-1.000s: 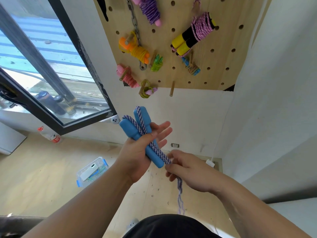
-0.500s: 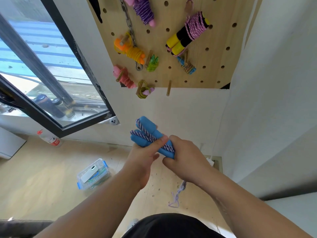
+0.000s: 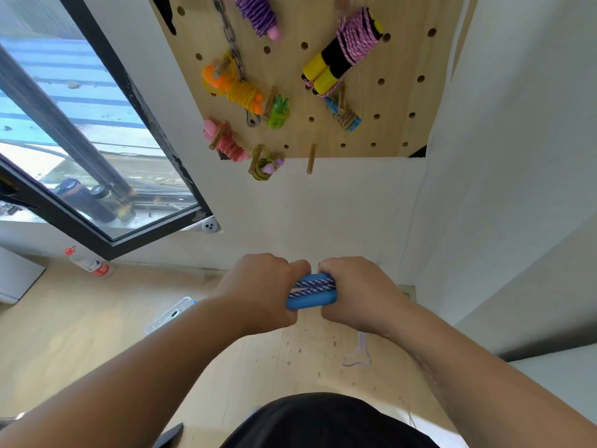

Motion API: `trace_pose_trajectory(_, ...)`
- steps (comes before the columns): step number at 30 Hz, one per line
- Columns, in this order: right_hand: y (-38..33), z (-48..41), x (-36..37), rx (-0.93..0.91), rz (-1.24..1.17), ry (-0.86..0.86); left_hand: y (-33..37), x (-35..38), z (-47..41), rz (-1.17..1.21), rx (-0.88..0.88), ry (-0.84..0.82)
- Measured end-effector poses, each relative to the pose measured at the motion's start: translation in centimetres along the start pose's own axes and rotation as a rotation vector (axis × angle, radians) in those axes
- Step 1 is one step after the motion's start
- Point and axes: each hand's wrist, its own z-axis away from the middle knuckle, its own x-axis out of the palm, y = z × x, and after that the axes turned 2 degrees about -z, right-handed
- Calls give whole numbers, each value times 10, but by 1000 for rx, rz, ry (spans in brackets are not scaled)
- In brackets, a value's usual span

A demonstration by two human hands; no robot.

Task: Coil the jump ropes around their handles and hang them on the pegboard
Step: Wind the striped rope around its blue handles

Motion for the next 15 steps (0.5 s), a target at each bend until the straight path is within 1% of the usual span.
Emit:
trace_pose_trajectory(4, 9, 2, -4, -33, -56, 115, 2, 4, 3, 298, -113, 44)
trace_pose_trajectory(7, 13, 1, -5, -28, -67, 111, 5, 9, 2, 489, -148, 93)
trace_pose_trajectory(10, 16, 0, -6, -16, -77, 100, 10, 11, -3, 492, -179, 109)
trace_pose_trajectory(13, 16, -1, -6, -21, -87, 84, 11, 10, -9, 414, -180, 51)
trace_pose_trajectory(15, 17, -2, -4, -26, -89, 68, 9, 7, -14, 315, -151, 2)
